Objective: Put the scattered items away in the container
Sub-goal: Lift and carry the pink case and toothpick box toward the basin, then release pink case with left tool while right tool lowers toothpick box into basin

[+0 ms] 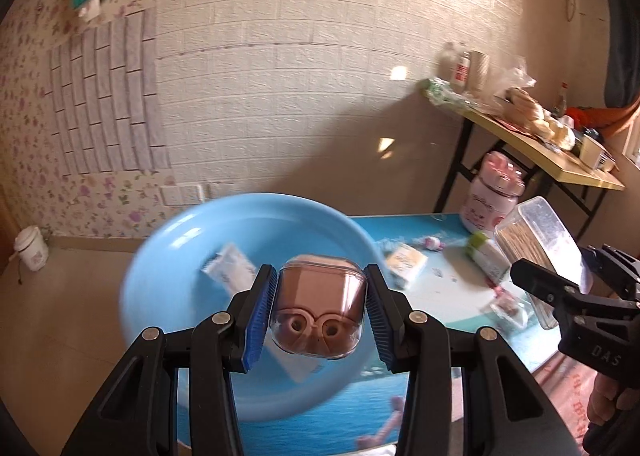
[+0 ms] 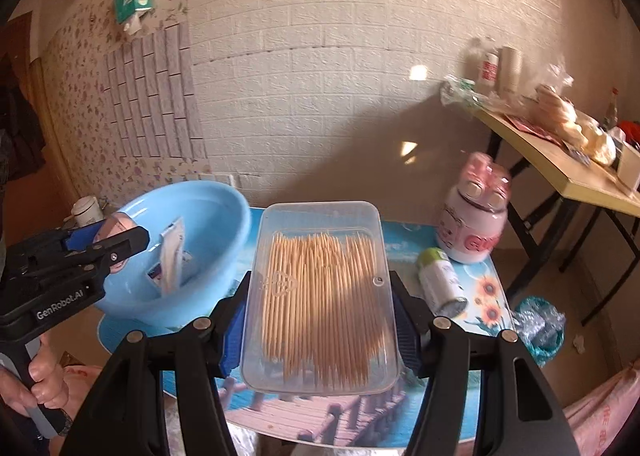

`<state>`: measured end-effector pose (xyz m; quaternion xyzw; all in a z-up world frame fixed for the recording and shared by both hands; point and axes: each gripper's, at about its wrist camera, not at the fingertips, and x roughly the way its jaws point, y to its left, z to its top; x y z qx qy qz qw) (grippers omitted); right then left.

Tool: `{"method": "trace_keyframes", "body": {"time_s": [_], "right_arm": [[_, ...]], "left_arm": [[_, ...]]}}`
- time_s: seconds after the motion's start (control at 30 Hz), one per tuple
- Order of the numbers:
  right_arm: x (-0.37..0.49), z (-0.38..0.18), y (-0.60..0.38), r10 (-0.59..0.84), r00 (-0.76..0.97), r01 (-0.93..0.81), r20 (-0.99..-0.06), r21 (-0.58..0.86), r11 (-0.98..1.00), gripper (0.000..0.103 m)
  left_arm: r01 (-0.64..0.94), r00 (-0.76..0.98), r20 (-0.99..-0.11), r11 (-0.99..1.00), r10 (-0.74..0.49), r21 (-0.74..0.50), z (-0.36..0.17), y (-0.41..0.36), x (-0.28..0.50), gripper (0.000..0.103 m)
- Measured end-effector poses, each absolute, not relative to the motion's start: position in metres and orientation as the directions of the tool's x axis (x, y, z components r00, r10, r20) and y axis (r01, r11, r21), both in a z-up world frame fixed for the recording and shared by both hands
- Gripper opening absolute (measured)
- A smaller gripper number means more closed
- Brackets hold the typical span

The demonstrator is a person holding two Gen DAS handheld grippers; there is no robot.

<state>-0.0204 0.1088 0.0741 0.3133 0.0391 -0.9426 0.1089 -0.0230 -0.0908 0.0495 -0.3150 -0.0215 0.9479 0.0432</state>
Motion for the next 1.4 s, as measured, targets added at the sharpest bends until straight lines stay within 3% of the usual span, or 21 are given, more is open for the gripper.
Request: {"method": "trace_keyframes", "body": {"time_s": [0.5, 1.13, 1.27, 1.4], "right_arm": [[-0.052, 0.073, 0.011, -0.319, -0.732, 0.409, -0.602, -0.014, -0.912, 0.063], [-0.089, 0.043, -0.036, -0.323, -0.685, 0.445, -0.653, -0.024, -0.895, 0.063], [-0.095, 0.034, -0.042, -0.32, -0.668, 0.449, -0.672, -0.021, -0.893, 0.063], [-0.1, 0.028, -0.045, -0.32, -0.659, 0.448, -0.68, -0.013, -0.894, 0.063]], "left_arm": [[0.022, -0.783, -0.622, -0.999, 0.009, -0.043, 0.036, -0.149, -0.046, 0.042], [0.058, -0.709, -0.705, -0.998, -0.019, -0.032, -0.019, -0.173, -0.09, 0.043], [0.044, -0.742, -0.67, -0.999, -0.042, 0.015, -0.013, -0.171, -0.088, 0.065], [0.044, -0.752, -0.658, -0.999, -0.052, 0.029, -0.012, -0.175, -0.086, 0.067]]}}
